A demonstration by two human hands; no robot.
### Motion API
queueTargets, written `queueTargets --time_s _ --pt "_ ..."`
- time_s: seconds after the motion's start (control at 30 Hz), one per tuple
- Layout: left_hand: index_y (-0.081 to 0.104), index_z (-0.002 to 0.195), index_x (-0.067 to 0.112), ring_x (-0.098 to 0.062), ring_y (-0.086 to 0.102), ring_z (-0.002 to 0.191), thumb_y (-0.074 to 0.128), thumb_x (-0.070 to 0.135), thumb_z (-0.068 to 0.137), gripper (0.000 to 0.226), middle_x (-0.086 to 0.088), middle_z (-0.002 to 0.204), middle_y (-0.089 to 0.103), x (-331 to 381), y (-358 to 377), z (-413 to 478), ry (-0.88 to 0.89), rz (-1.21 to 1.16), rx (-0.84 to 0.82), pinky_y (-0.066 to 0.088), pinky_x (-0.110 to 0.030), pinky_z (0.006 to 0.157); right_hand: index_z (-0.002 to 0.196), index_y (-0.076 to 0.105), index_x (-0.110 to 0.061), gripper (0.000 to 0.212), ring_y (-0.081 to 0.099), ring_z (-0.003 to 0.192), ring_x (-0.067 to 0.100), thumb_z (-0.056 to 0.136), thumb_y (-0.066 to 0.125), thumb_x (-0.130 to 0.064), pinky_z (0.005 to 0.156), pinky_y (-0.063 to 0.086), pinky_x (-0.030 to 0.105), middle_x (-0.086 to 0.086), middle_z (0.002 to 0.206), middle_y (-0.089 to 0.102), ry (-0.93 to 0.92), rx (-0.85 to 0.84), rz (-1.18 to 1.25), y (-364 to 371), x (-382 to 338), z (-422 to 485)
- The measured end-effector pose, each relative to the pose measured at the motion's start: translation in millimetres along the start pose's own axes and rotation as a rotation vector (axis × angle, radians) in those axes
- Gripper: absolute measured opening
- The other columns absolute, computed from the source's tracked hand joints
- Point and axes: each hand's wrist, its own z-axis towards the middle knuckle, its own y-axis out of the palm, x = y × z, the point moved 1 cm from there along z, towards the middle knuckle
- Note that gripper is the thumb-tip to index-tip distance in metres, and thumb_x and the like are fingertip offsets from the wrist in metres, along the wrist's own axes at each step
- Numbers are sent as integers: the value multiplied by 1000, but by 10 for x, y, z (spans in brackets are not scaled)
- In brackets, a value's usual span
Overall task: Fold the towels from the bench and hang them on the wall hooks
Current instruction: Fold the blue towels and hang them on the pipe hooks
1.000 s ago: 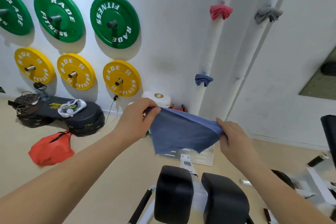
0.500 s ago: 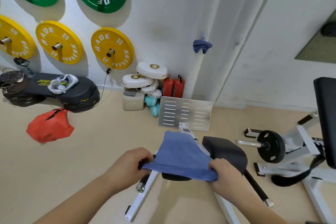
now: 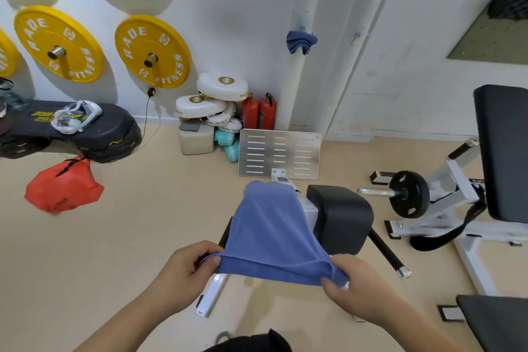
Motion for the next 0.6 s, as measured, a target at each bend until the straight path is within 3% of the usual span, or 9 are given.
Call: queueTargets --time_s 0.1,0.17,0.33,0.47,0.6 --pt "74 91 28 -16 62 76 54 9 99 28 6 83 71 42 158 -14 -26 24 25 46 -16 65 74 52 -22 36 54 68 14 81 61 -55 57 38 21 -3 72 57 -29 34 14 56 116 -24" --pt "74 91 28 -16 63 76 55 9 99 28 5 82 71 74 255 -11 -49 20 62 48 -20 68 71 48 -22 31 52 69 15 83 58 -48 57 36 21 -3 71 54 -50 29 46 85 212 -14" --pt "73 91 27 -9 66 81 56 10 98 25 8 87 74 194 374 31 -134 33 169 50 -22 71 82 59 -9 17 54 73 22 87 52 -24 61 36 24 11 80 59 -37 -67 156 23 440 25" --pt "72 90 27 -8 65 80 57 13 99 22 15 85 72 237 491 88 -179 39 257 50 -25 69 88 71 -27 23 64 82 22 94 50 -18 67 47 21 3 86 69 14 -48 330 -109 662 99" --pt "70 91 26 -11 66 81 57 14 100 20 18 87 71 300 580 325 -213 13 314 48 -22 65 95 73 -30 21 68 86 15 104 53 -27 74 52 23 -2 89 73 0 31 497 -311 715 306"
